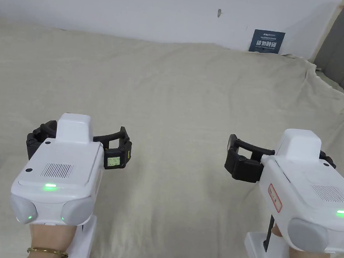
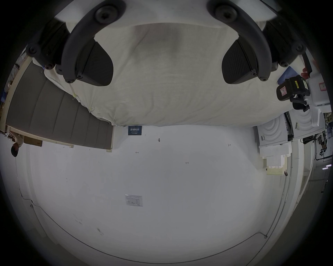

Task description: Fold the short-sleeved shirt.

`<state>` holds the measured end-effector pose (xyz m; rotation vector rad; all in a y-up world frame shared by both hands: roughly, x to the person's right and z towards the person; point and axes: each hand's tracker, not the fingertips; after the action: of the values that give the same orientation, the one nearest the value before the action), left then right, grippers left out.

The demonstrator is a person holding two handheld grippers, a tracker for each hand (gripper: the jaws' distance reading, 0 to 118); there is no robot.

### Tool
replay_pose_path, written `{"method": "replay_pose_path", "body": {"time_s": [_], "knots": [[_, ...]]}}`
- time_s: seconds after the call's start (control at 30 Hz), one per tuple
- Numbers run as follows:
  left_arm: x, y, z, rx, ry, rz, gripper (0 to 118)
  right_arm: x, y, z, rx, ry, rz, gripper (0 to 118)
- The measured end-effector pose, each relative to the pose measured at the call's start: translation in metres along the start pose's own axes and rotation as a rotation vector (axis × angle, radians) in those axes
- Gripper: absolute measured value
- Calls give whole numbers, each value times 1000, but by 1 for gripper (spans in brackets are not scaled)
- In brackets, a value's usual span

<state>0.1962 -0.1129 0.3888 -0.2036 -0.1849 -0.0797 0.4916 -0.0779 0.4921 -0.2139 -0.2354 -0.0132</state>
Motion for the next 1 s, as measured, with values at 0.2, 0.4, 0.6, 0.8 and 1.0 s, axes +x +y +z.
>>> {"method": "replay_pose_path", "body": {"time_s": [0.2, 0.4, 0.6, 0.8, 1.0], "knots": [[0, 0, 1, -2, 1, 3, 118, 0, 3, -2, -31, -1, 9, 118], [-1, -2, -3, -157, -17, 86, 118, 6, 12, -26, -465, -72, -142, 118], [4, -32, 6, -365, -53, 224, 118, -9, 2, -12, -712, 2, -292, 117], [14, -58, 15, -458, -75, 176, 118, -29, -9, -4, -710, -23, -149, 117], [19, -79, 6, -525, -92, 169, 118, -24, -33, -39, -821, -44, -184, 117]]}}
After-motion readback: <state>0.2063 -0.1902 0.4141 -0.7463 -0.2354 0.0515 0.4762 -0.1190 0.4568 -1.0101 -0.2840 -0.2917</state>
